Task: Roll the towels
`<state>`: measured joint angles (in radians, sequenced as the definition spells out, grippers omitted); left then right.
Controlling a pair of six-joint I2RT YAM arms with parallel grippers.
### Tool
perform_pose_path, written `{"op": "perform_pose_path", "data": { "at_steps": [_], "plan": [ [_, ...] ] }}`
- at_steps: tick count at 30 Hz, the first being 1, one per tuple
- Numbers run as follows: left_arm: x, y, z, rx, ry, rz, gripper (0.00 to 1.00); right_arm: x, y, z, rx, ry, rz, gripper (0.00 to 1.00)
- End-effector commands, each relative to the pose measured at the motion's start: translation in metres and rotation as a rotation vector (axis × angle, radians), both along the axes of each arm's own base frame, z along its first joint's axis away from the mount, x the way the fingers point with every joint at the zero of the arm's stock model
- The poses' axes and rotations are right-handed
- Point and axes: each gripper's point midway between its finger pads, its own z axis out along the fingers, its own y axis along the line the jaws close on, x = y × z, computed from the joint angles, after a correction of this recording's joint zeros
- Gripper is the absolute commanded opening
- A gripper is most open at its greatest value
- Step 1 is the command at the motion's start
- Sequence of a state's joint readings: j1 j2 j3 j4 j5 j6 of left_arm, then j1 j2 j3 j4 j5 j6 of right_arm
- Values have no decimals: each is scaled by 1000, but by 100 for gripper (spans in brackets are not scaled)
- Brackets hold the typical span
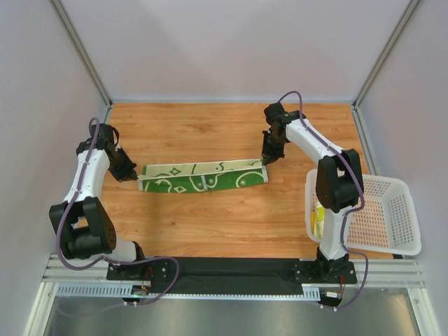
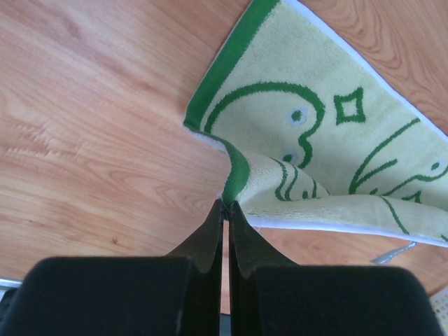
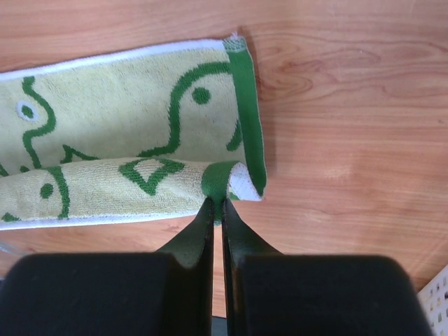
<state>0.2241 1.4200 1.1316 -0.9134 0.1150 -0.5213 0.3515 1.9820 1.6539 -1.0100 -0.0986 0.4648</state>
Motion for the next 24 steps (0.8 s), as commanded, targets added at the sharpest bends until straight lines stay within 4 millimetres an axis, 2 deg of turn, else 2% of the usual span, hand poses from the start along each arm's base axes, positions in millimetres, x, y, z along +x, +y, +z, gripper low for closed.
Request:
{"op": "perform_pose_path", "data": {
  "at_steps": [1,5,13,15,16,17,18,19,21,22,24],
  "plan": [
    [17,6,5,19,-17,-22,0,16,1,9,3,-23,11,0],
    [29,12,-1,24,32,-28,0,26,-1,7,-1,-16,-1,0],
    [47,15,-16,0,96,-38,0,34,-13,-11,-20,29,-42,0],
    [54,15,-23,-8,115,-41,3,37,-14,-13,-18,33,-51,1],
    [58,16,-26,-10,119,-41,6,39,-17,-17,-23,41,-61,6],
    [62,16,-27,-16,116,-45,16,41,-16,-15,-22,36,-63,12],
    [65,16,-28,-16,113,-45,24,44,-16,-14,-19,32,-65,21],
    [72,18,-26,-11,106,-44,34,45,-19,-16,-23,42,-75,35],
    [79,21,-22,-5,103,-44,37,58,-18,-6,-11,11,-85,42],
    [89,23,-16,2,79,-48,38,63,-21,0,-4,1,-93,48],
    [95,23,-8,-2,78,-61,42,66,-22,10,-9,1,-98,49]
  ]
}}
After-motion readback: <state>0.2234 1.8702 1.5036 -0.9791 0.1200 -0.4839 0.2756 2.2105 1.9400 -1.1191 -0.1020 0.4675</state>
